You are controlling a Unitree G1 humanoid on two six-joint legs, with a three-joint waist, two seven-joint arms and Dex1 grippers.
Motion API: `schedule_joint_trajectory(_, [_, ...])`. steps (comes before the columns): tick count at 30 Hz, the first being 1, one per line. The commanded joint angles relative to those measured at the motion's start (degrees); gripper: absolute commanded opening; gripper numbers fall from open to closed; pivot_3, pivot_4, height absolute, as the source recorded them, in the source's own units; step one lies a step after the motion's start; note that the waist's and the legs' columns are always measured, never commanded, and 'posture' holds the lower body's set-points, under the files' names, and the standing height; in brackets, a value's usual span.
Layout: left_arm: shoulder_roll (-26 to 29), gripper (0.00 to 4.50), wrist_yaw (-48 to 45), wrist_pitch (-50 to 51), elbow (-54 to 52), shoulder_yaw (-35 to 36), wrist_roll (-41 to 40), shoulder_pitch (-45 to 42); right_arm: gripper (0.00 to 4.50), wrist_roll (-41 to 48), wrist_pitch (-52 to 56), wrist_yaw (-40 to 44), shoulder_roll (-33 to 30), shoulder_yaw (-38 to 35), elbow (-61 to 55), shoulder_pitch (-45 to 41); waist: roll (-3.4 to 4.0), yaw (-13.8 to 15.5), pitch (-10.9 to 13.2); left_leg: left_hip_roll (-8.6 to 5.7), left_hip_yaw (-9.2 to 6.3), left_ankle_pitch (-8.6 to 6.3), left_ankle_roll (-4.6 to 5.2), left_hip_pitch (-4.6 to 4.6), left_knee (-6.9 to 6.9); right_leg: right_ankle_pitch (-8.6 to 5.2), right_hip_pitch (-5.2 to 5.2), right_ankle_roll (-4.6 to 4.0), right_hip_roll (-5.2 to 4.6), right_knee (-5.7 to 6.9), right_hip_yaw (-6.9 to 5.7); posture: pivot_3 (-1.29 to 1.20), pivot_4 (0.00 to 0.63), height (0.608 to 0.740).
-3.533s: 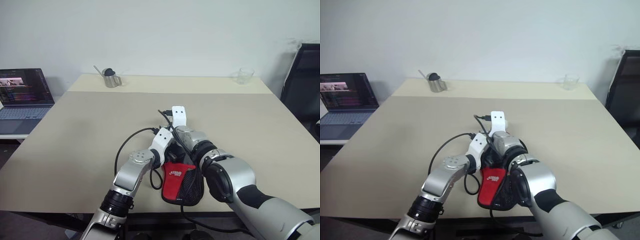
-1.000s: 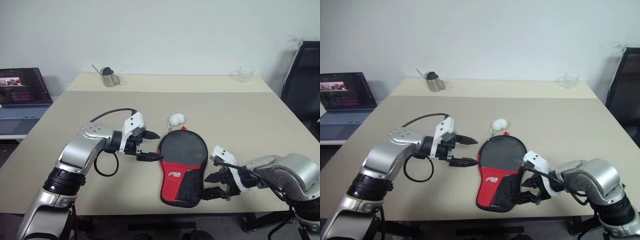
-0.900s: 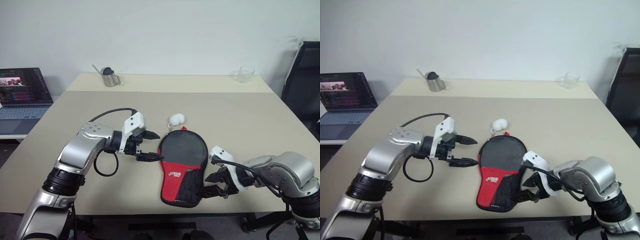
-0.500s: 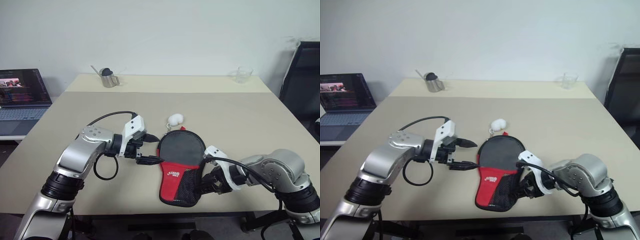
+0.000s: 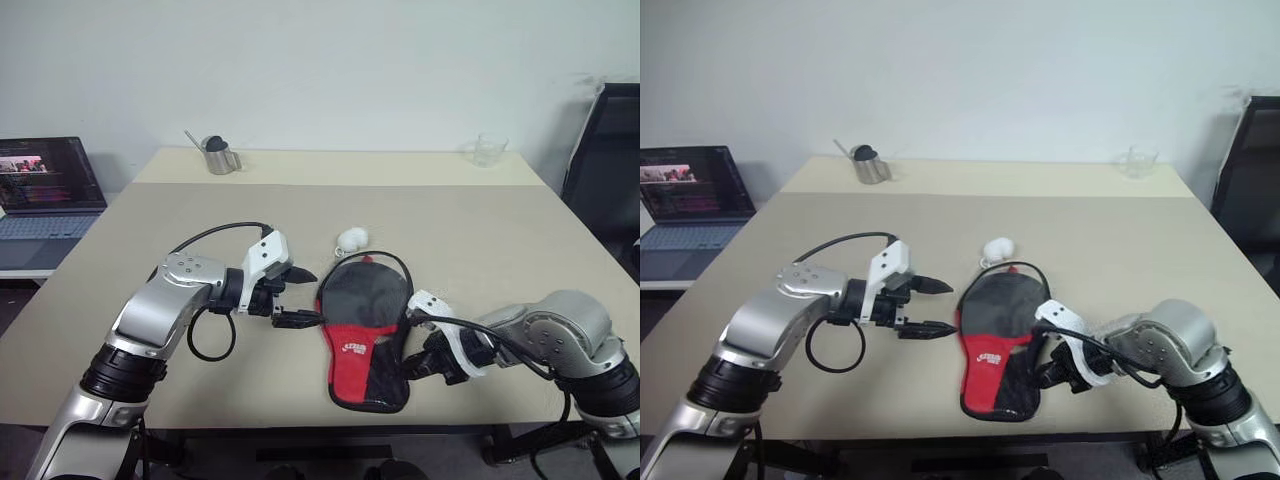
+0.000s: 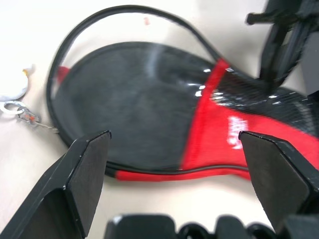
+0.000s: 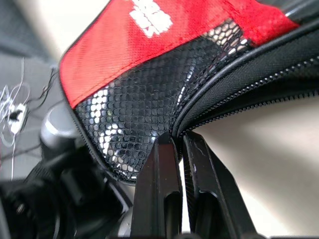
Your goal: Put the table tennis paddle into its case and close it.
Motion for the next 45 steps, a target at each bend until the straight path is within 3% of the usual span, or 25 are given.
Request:
schedule_joint_trajectory(1, [0.59, 4.5, -0.27, -1.17, -0.29, 0.52, 0.03, -1.28, 0.03, 1.93, -0.45, 3.28, -1.17, 0.85, -3.5, 0.46, 0.0, -0.05, 0.0, 0.0, 0.0, 0.0, 0.0, 0.0, 0.0, 0.0, 0.0, 0.0, 0.0, 0.0, 0.0, 0.0, 0.15, 0.74])
schedule_joint_trajectory(19, [0.95, 4.5, -0.61, -2.37, 0.51, 0.39, 1.1, -1.29, 0.03, -2.21, -7.81, 10.15, -5.6, 6.14, -3.2, -1.14, 0.0, -0.06, 0.0, 0.0, 0.01, 0.0, 0.0, 0.01, 0.03, 0.0, -0.01, 0.0, 0.0, 0.06, -0.01, 0.0, 0.15, 0.74])
schedule_joint_trajectory(22, [0.8, 4.5, -0.52, -2.44, 0.48, 0.21, 1.27, -1.28, 0.7, -3.35, -9.07, 11.12, -6.11, 6.59, -2.74, -1.66, 0.0, -0.06, 0.0, 0.0, 0.0, 0.0, 0.0, 0.01, 0.03, 0.0, -0.01, -0.01, 0.0, 0.06, -0.01, 0.0, 0.15, 0.74])
schedule_joint_trajectory(33, [-0.52, 4.5, -0.31, -3.12, 1.39, -0.64, 1.74, -2.26, 4.48, -8.4, -15.78, 17.81, -11.65, 7.72, 1.2, -5.45, 0.0, -0.04, 0.0, 0.0, 0.01, 0.0, 0.0, 0.01, 0.15, -0.01, -0.02, -0.01, 0.0, 0.16, -0.02, 0.0, 0.15, 0.74])
schedule_joint_trajectory(36, [-5.78, 4.5, 3.73, -3.46, 4.68, -1.39, 2.81, -5.31, 4.48, -14.35, -24.51, 24.38, -17.49, 9.58, 4.86, -7.33, 0.0, 0.25, 0.0, -0.02, 0.04, 0.0, 0.0, 0.0, 0.16, -0.01, -0.02, -0.02, 0.0, 0.15, -0.03, 0.0, 0.15, 0.74])
schedule_joint_trajectory(38, [-10.3, 4.5, 6.72, -2.28, 6.06, -2.43, 3.3, -6.99, 4.48, -17.46, -28.59, 26.29, -18.03, 9.74, 9.09, -9.27, 0.0, 0.53, 0.0, -0.04, 0.07, 0.0, 0.0, -0.03, 0.31, -0.01, 0.02, -0.01, -0.01, 0.15, -0.09, 0.0, 0.15, 0.74])
schedule_joint_trajectory(45, [-20.07, 4.5, 12.89, 0.95, 9.27, -7.78, 6.48, -9.06, 4.48, -19.66, -32.23, 21.49, -5.41, 0.94, 25.25, -19.98, -0.01, -0.37, 0.0, 0.01, 0.07, -0.01, 0.0, -0.04, 0.53, 0.04, -0.01, 0.06, 0.05, 0.37, 0.16, 0.0, 0.15, 0.74])
